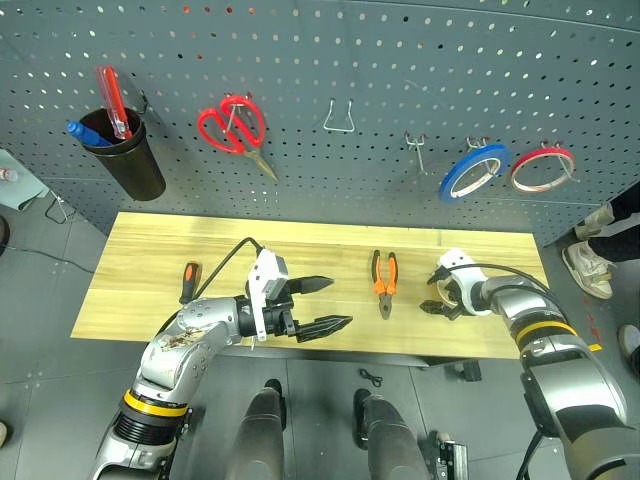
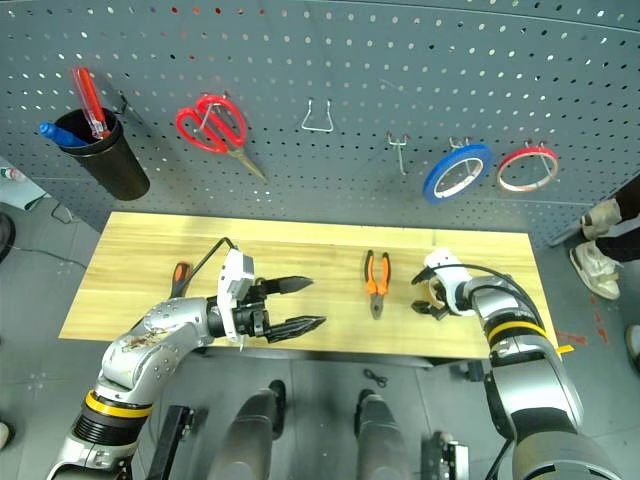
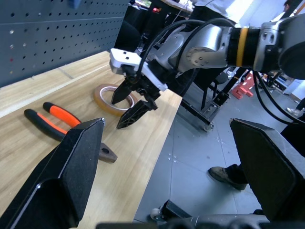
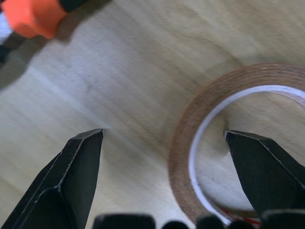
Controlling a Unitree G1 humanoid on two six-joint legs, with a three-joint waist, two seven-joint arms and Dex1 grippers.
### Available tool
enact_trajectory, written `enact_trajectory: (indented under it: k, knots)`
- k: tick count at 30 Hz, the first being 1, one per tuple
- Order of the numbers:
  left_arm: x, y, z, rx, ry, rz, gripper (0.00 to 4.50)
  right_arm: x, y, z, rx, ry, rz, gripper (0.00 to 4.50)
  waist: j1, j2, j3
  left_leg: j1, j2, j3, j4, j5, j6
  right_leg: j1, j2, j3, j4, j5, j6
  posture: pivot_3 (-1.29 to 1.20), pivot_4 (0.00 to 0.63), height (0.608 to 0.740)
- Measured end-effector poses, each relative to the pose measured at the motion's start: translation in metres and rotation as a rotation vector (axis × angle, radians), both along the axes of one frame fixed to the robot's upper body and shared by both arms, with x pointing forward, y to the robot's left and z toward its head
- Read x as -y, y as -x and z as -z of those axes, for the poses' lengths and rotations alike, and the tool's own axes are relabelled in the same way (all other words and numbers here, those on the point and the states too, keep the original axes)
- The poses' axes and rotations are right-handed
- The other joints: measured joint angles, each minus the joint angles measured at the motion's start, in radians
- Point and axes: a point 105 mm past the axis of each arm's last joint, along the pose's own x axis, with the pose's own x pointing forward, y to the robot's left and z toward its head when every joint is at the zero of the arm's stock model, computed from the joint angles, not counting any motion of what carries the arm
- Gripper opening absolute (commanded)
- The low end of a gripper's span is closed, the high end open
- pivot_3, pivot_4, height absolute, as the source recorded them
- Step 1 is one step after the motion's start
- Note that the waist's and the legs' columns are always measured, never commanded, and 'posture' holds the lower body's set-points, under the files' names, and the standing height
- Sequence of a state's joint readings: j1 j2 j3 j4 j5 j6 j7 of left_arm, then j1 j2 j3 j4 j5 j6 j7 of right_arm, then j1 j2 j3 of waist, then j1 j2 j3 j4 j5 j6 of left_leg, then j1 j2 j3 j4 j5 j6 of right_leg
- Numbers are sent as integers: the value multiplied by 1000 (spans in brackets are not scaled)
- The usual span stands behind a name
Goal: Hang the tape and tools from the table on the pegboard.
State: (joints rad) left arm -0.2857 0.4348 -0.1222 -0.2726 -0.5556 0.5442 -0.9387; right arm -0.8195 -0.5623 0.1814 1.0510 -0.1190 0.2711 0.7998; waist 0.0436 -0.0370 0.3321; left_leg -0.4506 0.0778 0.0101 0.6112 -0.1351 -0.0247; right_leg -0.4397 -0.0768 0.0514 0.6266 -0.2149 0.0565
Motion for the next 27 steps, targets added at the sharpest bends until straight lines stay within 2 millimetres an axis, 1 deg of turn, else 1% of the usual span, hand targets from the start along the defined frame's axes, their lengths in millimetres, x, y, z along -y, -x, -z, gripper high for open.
enact_trajectory:
  k: [1, 2, 4, 11, 12, 16, 17, 19, 20, 21, 22, 23, 25, 26, 27]
  knots:
    - [0, 1, 1, -5, 0, -3, 4500, 1, 0, 0, 1, 3, 2, 3693, 0, 0, 0, 0, 0, 0, 0, 0, 0, 0, 0, 0, 0, 0, 0, 186, 397, 740]
    - [0, 1, 1, -9, 2, -3, 4500, 1, 0, 0, 1, 3, 4, 3288, 0, 0, 0, 0, 0, -1, 0, 0, 0, 0, 0, 0, 0, 0, 0, 186, 397, 740]
    - [0, 1, 0, -9, 8, -4, 4500, 2, 0, 0, 0, 4, 6, 2634, -1, -1, 1, 0, 0, -1, 0, 0, 0, 0, 0, 0, 0, 0, 0, 192, 397, 740]
    - [2, 0, -6, 5, 26, -6, 4500, 4, -1, 0, 17, 9, 6, 305, -1, -1, 1, 0, 0, -1, 0, 0, 0, 1, 0, 0, 0, 0, 0, 187, 370, 740]
    - [2, -1, -7, 10, 29, -3, 4500, 4, -1, 1, 22, 9, 5, 248, -1, -1, 1, 0, -1, -2, 0, 0, 0, 1, 0, 0, 0, 0, 0, 188, 366, 740]
    - [2, -1, -12, -16, 62, -7, 4500, 4, 2, 0, 53, 7, -13, 248, -1, -1, 1, 0, -1, -2, 0, 0, -1, 1, 0, 0, 0, 0, 1, 178, 337, 740]
    - [3, -1, -15, -27, 75, -4, 4500, 5, 7, -1, 80, 31, -43, 247, 1, -1, 1, -1, -1, -3, 0, 0, -1, 0, 0, 0, 0, 0, 1, 172, 330, 740]
    - [-4, -2, -23, -42, 104, -25, 4500, 3, 17, -8, 133, 74, -116, 247, 3, -1, 1, -4, -2, -5, 0, 1, -2, -3, 0, 0, 2, -1, 3, 159, 315, 740]
    - [-7, -3, -30, -56, 129, -31, 4500, 0, 27, -17, 183, 112, -164, 247, 6, 2, 1, -8, -3, -5, -1, 2, -3, -6, 0, -1, 2, -2, 3, 151, 305, 740]
    - [-12, -3, -38, -72, 164, -44, 4500, -9, 38, -31, 252, 143, -220, 247, 7, 2, 1, -9, -3, -6, 0, 2, -3, -8, -1, -1, 4, -2, 4, 151, 305, 740]
    - [-18, -4, -44, -85, 190, -59, 4500, -20, 47, -42, 310, 158, -263, 247, 6, 2, 0, -9, -3, -7, 0, 2, -4, -7, 0, -1, 4, -2, 4, 143, 290, 740]
    - [-21, -4, -51, -94, 217, -65, 4500, -29, 55, -56, 382, 185, -300, 247, 3, 2, 0, -9, -3, -7, 0, 2, -6, -8, 0, -1, 4, -2, 4, 143, 290, 740]
    - [-25, -2, -64, -108, 270, -62, 4500, -46, 65, -84, 549, 243, -347, 247, -3, 2, -1, -9, -3, -7, 0, 4, -10, -8, -1, -1, 4, -2, 4, 134, 267, 740]
    - [-27, 0, -69, -120, 298, -62, 4500, -55, 72, -98, 645, 280, -374, 247, -4, 2, -1, -9, -3, -7, 0, 5, -12, -8, -1, -1, 4, -2, 5, 134, 267, 740]
    - [-31, 0, -74, -135, 332, -73, 4500, -66, 78, -114, 760, 320, -411, 247, -5, 2, -2, -9, -3, -7, 0, 6, -13, -8, 0, -1, 4, -2, 4, 133, 251, 740]
